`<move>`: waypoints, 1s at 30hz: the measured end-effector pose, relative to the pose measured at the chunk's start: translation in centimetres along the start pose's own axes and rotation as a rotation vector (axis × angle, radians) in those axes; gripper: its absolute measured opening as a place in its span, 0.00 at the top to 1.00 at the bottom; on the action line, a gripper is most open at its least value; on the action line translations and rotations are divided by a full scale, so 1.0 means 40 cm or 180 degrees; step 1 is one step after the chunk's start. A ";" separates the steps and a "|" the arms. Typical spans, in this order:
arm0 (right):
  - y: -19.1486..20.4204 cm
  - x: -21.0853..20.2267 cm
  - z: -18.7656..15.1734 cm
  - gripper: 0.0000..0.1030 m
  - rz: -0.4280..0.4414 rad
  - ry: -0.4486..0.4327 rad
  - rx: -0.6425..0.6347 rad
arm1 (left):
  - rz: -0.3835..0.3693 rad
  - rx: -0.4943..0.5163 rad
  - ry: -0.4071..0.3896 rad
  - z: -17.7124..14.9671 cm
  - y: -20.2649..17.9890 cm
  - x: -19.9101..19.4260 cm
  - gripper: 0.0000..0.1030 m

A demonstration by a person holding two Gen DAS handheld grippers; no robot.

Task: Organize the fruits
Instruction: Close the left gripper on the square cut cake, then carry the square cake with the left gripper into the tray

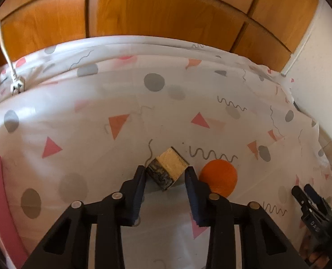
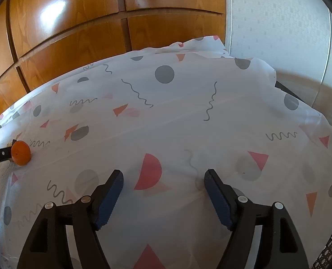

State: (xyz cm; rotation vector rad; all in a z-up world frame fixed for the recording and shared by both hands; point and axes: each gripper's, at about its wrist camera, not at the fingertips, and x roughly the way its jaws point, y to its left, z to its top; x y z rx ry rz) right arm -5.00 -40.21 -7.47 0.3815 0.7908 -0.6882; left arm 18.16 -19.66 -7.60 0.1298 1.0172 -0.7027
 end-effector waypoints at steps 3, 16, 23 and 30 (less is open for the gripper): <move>0.002 0.001 0.000 0.24 -0.0006 0.0002 -0.0017 | -0.0017 -0.0072 0.0016 -0.004 0.002 -0.011 0.66; 0.003 0.000 0.000 0.23 -0.0004 0.0009 -0.0035 | -0.0031 -0.0402 -0.0155 -0.082 0.002 -0.161 0.66; 0.005 0.000 0.000 0.23 -0.0005 0.0011 -0.0040 | 0.0054 -0.0605 -0.0406 -0.133 0.031 -0.292 0.66; 0.006 0.000 -0.001 0.23 -0.0004 0.0013 -0.0051 | 0.0301 -0.1031 -0.0704 -0.211 0.161 -0.443 0.66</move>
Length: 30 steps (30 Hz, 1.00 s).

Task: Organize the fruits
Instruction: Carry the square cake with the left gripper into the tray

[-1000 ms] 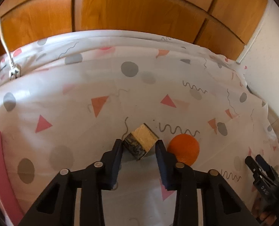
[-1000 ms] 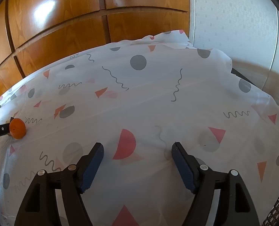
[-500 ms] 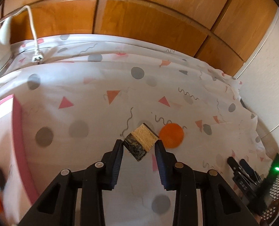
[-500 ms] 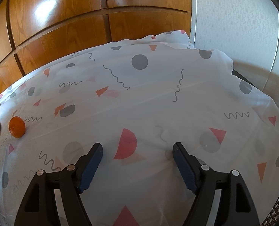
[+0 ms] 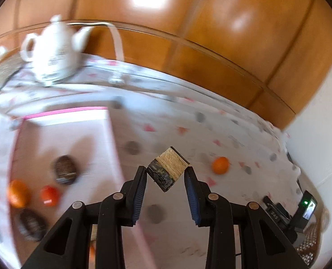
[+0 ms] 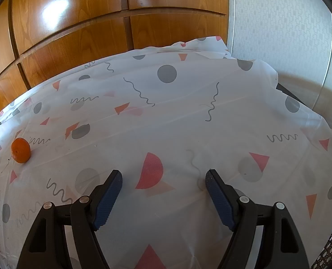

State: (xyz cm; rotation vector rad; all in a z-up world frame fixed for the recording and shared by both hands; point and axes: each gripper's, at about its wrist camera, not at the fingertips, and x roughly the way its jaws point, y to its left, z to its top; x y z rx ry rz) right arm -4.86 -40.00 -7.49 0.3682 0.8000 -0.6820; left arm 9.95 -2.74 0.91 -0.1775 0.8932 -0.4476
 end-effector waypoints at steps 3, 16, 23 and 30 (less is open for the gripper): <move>0.002 0.000 0.000 0.23 -0.0004 0.0001 -0.0010 | 0.0148 -0.0230 -0.0031 -0.011 0.087 -0.028 0.66; 0.003 -0.001 0.001 0.23 -0.0024 0.0010 -0.0068 | 0.0490 -0.0534 0.0125 -0.080 0.242 0.000 0.66; 0.004 -0.002 0.000 0.23 -0.0035 0.0013 -0.0098 | 0.0473 -0.0507 0.0195 -0.096 0.236 0.034 0.66; 0.004 -0.005 -0.001 0.23 -0.0036 0.0010 -0.0118 | 0.0442 -0.0529 0.0119 -0.104 0.235 0.014 0.53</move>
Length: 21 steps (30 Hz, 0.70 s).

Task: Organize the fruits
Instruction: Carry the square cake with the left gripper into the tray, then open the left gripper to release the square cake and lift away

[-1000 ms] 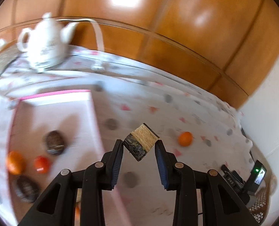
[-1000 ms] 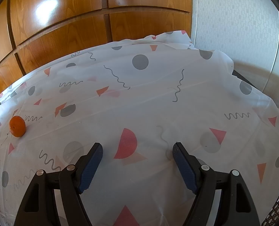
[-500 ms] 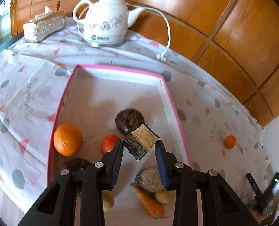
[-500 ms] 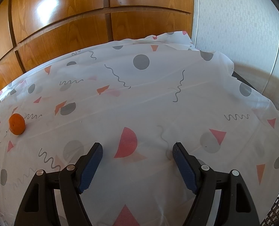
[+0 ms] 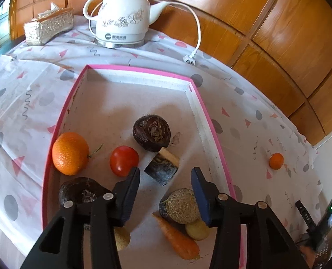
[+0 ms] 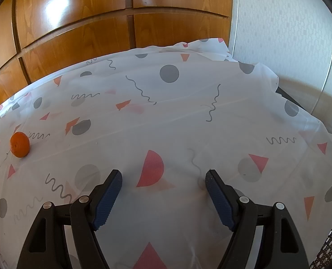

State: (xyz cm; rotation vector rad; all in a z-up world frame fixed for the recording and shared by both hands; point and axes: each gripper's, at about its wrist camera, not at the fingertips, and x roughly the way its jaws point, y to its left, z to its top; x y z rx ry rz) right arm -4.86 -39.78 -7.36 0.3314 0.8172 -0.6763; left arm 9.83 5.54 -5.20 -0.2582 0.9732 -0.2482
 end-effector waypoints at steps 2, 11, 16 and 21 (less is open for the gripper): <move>0.000 -0.001 0.000 0.23 -0.0001 0.0004 -0.0007 | 0.0006 0.0007 -0.0016 -0.005 -0.001 -0.010 0.53; 0.000 -0.001 -0.001 0.23 0.0002 -0.0001 -0.0007 | 0.0316 -0.0079 -0.0257 -0.056 0.015 -0.093 0.48; 0.000 -0.001 -0.002 0.23 0.0002 0.0000 -0.0006 | 0.0394 -0.0108 -0.0345 -0.079 0.030 -0.126 0.48; 0.001 -0.001 -0.004 0.23 0.0001 0.0002 -0.0005 | 0.0442 -0.0115 -0.0396 -0.086 0.037 -0.141 0.48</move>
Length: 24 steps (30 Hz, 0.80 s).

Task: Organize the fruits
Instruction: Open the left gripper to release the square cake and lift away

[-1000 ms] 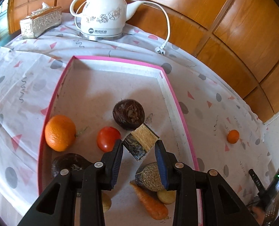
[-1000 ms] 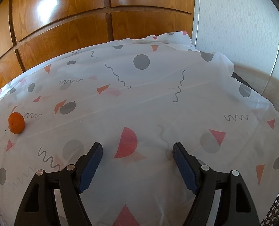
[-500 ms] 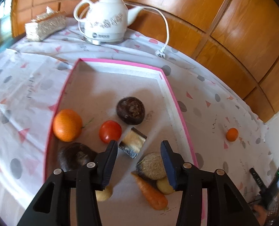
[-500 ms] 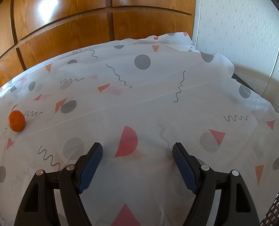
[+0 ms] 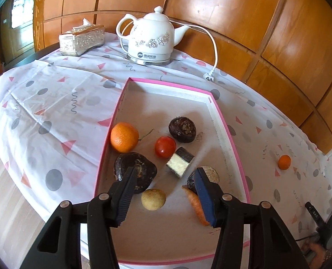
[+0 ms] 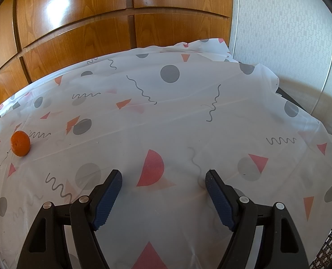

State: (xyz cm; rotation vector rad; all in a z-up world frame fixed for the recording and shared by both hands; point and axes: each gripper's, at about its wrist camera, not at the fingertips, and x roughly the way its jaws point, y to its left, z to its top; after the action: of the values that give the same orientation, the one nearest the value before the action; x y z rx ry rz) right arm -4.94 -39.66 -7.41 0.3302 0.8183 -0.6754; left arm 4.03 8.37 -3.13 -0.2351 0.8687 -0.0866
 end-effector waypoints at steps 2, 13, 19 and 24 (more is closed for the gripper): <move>0.000 0.001 0.000 0.23 -0.0001 0.0000 0.0000 | 0.0010 -0.0010 -0.0025 -0.001 0.003 -0.004 0.48; 0.006 0.000 0.002 0.23 -0.0005 0.0036 -0.0029 | 0.0122 -0.0112 -0.0083 -0.009 0.040 -0.020 0.44; 0.006 0.001 0.007 0.23 -0.0005 0.0062 -0.0048 | 0.0132 -0.0131 -0.0038 -0.013 0.043 -0.009 0.43; 0.009 0.000 0.011 0.24 -0.0011 0.0081 -0.0066 | 0.0125 -0.0136 -0.0007 -0.018 0.042 -0.001 0.43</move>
State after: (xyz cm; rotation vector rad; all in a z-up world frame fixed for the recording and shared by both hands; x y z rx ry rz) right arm -4.47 -39.63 -7.14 0.3192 0.8496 -0.6667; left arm 3.44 9.89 -3.94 -0.2580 0.8733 -0.0314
